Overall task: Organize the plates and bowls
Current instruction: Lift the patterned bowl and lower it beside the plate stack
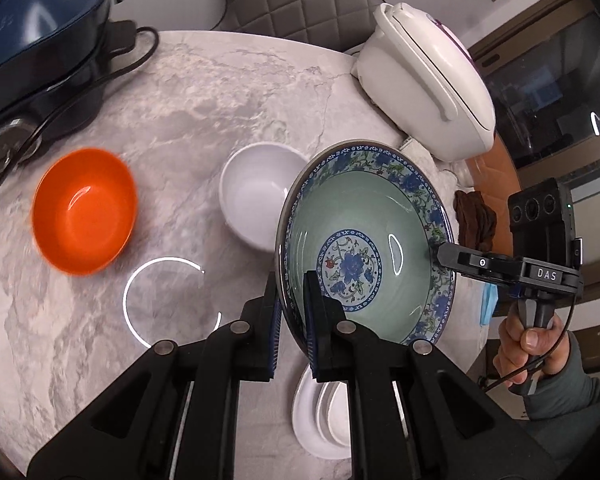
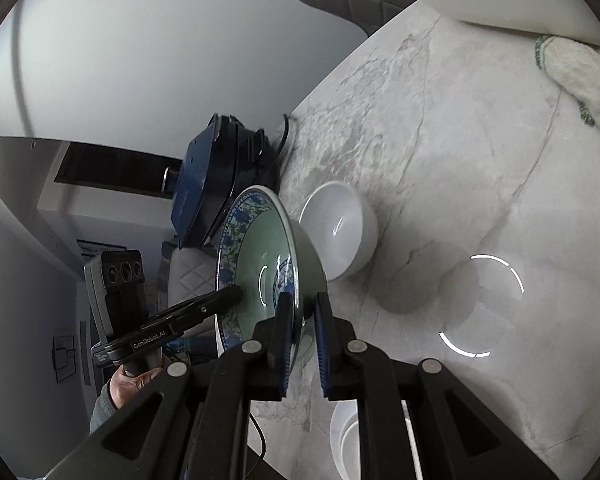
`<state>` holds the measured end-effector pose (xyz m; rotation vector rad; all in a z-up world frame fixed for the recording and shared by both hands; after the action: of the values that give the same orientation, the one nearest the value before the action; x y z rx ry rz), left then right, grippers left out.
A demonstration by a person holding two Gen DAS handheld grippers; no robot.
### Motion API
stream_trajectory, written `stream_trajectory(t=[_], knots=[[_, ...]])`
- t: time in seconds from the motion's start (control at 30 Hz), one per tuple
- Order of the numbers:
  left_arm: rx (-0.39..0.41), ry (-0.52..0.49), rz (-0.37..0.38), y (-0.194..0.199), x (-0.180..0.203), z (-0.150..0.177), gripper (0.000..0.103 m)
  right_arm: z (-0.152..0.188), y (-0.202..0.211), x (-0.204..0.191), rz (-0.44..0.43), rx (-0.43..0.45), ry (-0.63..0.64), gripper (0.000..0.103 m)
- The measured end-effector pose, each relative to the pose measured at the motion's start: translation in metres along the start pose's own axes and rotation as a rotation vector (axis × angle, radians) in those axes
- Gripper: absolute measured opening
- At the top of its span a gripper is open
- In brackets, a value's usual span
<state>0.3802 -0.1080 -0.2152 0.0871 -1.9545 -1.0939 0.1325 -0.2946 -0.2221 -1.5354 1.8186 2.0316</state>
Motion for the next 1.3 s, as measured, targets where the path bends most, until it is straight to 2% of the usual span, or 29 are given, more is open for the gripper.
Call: stream_trajectory(t=[0.43,0.57,0.7,0.93,1.3], knots=[[0.100,0.214,-0.009,0.070,-0.072,0.175,0.009,0.087,-0.075,-0.058,0.007,-0.182,0.121,0.013],[0.125,0.264,-0.014,0.083,-0.087,0.219,0.009,0.109,-0.095,-0.070,0.018,-0.230,0.155,0.013],[0.139,0.301,-0.015,0.086,-0.103,0.249,0.009,0.130,-0.108,-0.079,0.028,-0.261,0.186,0.013],[0.147,0.351,-0.015,0.084,-0.133,0.282,0.009,0.157,-0.138,-0.083,0.069,-0.308,0.221,0.013],[0.140,0.347,-0.010,0.076,-0.154,0.289,0.009,0.170,-0.159,-0.075,0.111,-0.310,0.226,0.013]])
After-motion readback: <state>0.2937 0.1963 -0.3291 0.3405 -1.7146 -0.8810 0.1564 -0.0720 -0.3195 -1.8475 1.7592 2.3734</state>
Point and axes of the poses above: each gripper's, at about its wrist camera, not at the fingertips, and y roughly against the way its jaws point, x to its right, z to its underside, the point moved 2 cm from there along -y, roughly the way its jaws point, and after that the axes turned 15 degrees about z, right-handed, at the moved point
